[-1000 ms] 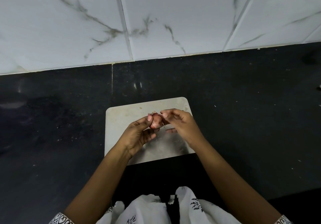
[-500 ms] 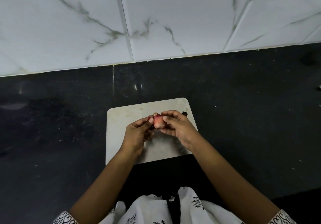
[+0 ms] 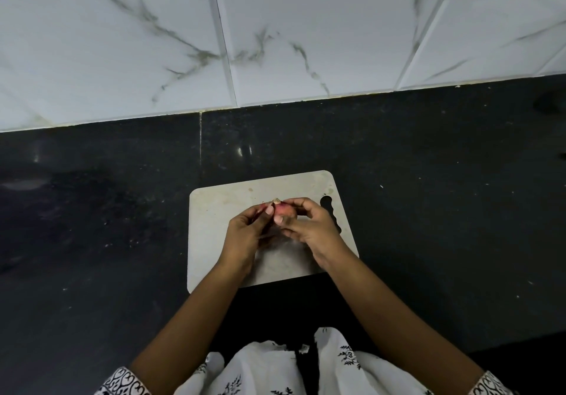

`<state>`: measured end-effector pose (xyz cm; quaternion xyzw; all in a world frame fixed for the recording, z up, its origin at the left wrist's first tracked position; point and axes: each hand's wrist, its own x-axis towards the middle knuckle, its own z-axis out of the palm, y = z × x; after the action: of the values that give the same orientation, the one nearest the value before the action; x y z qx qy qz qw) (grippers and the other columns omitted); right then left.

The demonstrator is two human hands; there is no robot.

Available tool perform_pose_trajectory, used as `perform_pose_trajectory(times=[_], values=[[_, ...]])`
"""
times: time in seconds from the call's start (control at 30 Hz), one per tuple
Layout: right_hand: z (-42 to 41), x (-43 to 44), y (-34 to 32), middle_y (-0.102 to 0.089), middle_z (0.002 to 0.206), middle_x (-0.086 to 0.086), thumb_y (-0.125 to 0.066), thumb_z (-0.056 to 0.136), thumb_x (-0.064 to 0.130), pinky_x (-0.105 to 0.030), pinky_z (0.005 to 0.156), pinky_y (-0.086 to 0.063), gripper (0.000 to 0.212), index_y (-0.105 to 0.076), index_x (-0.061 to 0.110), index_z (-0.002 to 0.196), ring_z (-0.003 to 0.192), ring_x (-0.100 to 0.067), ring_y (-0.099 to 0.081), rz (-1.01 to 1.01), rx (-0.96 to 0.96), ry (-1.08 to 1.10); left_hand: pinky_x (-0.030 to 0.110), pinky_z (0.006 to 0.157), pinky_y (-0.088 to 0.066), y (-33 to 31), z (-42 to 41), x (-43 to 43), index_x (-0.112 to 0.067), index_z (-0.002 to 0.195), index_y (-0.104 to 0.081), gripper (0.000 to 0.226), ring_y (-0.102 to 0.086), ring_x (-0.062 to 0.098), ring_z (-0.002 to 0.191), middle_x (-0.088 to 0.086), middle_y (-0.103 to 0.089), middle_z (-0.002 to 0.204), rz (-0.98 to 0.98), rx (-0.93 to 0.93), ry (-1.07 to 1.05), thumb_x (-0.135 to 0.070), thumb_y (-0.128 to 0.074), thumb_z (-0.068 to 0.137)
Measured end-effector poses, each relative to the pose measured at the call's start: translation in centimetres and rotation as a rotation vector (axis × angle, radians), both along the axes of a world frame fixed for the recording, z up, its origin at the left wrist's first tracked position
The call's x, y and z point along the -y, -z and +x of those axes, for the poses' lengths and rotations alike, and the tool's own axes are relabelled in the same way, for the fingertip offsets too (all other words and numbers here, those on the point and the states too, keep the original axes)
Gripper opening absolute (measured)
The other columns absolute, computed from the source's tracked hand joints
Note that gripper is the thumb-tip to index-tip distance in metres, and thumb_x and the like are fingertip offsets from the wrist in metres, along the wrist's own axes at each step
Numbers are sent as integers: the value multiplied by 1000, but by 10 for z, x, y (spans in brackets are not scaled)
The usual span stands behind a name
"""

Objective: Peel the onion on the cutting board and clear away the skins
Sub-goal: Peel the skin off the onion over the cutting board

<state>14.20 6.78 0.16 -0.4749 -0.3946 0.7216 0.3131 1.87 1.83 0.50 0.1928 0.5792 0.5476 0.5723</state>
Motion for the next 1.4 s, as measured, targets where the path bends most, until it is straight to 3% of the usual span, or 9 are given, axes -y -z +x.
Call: perform_pose_trajectory(times=[0.23,0.33,0.47,0.8,0.9,1.03,1.1,1.23,1.4], values=[[-1,-3,5,-65,106,1,-78,72,9,-37,82,-57,44,-55,25,106,100,-21,-64,130,151,-6,18,61,-53,1,-2,-6,-14,85,-72,12,-56,14,61,7,-65,70,-26,-124,-83,-10,-60,89],[-4,0,9,-65,110,0,-80,71,14,-38,90,-54,39,-54,30,96,99,-18,-65,209,241,-8,18,58,-52,3,-1,-5,-11,86,-73,10,-56,15,64,8,-68,74,-6,-161,-125,-9,-63,87],[-4,2,12,-63,108,4,-81,70,20,-30,85,-53,40,-55,26,101,96,-16,-64,295,302,-10,20,62,-54,7,1,-3,-12,89,-74,9,-62,18,72,10,-71,83,13,-197,-136,-13,-65,86],[-2,-3,2,-64,103,-11,-64,82,-2,-25,71,-58,25,-57,11,102,87,-20,-66,-154,-174,139,17,66,-55,9,-3,-7,-8,91,-68,12,-66,11,76,2,-71,83,0,49,-275,-2,-59,88],[0,-4,2,-66,100,-10,-63,86,10,-25,73,-57,20,-58,10,105,99,-26,-65,-206,-181,151,17,69,-55,8,-9,-4,-9,100,-68,15,-67,11,86,3,-71,96,54,-189,-241,-4,-58,89],[4,-6,2,-67,95,-10,-61,88,20,-27,72,-56,16,-60,10,100,90,-23,-68,-227,-165,138,21,82,-51,22,-28,-1,-18,106,-72,21,-61,11,101,-2,-66,110,254,-1132,88,-12,-62,89],[4,-6,2,-67,91,-9,-61,88,22,-28,73,-56,13,-60,12,96,85,-20,-67,-212,-150,129,31,93,-44,34,-32,-1,-20,118,-66,29,-57,19,111,1,-63,121,277,-1431,377,-23,-61,90],[5,-5,2,-68,86,-5,-63,87,21,-30,76,-55,12,-62,12,94,83,-17,-65,-180,-128,114,43,116,-13,44,-30,9,-29,143,-37,65,-34,18,139,-3,-42,148,241,-1390,549,-50,-58,85],[7,-4,-1,-67,101,-10,-66,84,21,-27,66,-57,25,-60,10,106,94,-23,-65,-175,-98,96,39,119,-12,29,-33,19,-30,149,-18,104,-15,10,144,-8,-22,156,124,-1088,390,-46,-78,66]])
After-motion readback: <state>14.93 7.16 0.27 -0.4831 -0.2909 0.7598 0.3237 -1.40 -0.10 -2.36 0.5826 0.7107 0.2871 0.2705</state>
